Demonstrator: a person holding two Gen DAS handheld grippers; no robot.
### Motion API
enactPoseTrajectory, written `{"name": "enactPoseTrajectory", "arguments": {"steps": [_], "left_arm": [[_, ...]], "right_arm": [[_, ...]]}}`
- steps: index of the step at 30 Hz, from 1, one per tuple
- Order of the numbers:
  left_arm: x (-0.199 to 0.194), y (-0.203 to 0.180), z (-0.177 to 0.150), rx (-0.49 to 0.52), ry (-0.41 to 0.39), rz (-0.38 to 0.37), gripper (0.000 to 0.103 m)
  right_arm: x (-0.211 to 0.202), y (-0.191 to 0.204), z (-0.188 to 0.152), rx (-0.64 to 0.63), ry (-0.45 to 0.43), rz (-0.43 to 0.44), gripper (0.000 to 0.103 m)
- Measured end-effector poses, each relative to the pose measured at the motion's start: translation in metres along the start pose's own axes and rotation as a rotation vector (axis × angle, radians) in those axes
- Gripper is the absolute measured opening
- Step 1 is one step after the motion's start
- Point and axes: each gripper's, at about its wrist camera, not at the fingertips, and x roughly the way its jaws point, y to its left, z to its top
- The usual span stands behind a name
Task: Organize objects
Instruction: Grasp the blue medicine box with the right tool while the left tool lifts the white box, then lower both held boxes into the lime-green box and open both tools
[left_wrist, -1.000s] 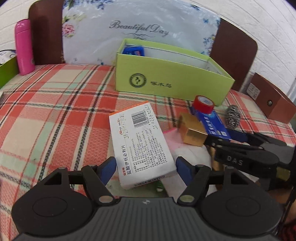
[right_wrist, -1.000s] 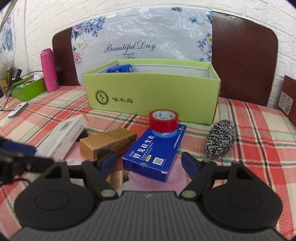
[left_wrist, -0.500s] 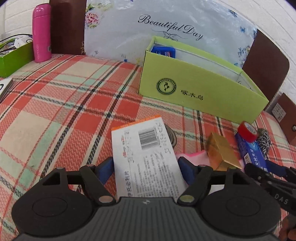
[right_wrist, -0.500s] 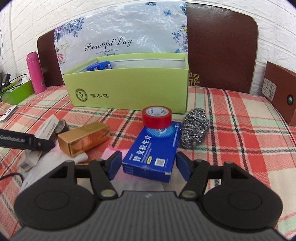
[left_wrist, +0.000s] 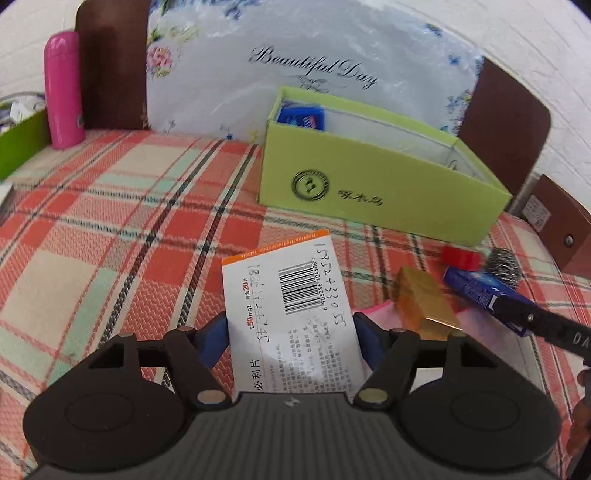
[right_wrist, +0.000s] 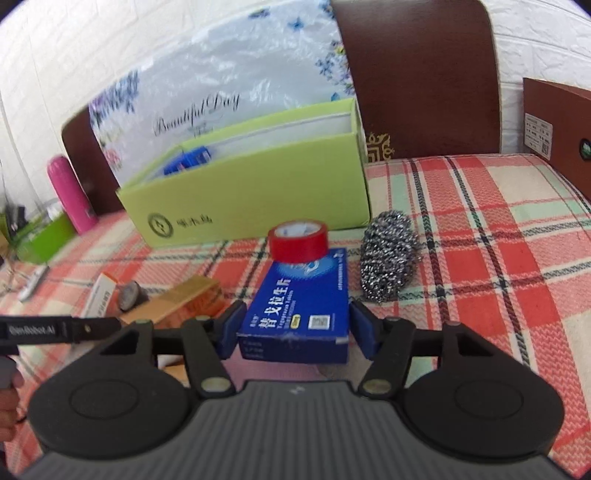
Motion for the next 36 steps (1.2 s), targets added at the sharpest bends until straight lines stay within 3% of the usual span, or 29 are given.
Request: {"name": "enactPoseTrajectory", "arguments": {"steps": [7,11,19,27,36], "left_arm": [[-0.027,-0.016,0.003,0.058,-0.042,-0.076,0.073],[-0.021,-0.019,-0.001,0.073,-0.011,-0.078,0.073],[-0.004,-0.021,-0.008,0.068,0.031,-0.071,0.073],[-0.035,-0.02,0.012,0.064,-0.054,-0.131,0.072],[-0.055,-0.048,0.076,0.168,-0.199,-0.194,0.072]], "right_arm": [[-0.031,0.0,0.005,-0.032,-0.027,0.032,0.058],[-0.015,0.003,-0.003,-0.11,0.085,-0.009,0.058],[0.009,0.018,-0.014,-0.162,0.093,-0.055,0.055],[-0.024,0.016,0.004,-0.134,-0.021,0.018,0.055],[-0.042,0.03,0.062,-0.189,-0.167,0.049,0.055]]}}
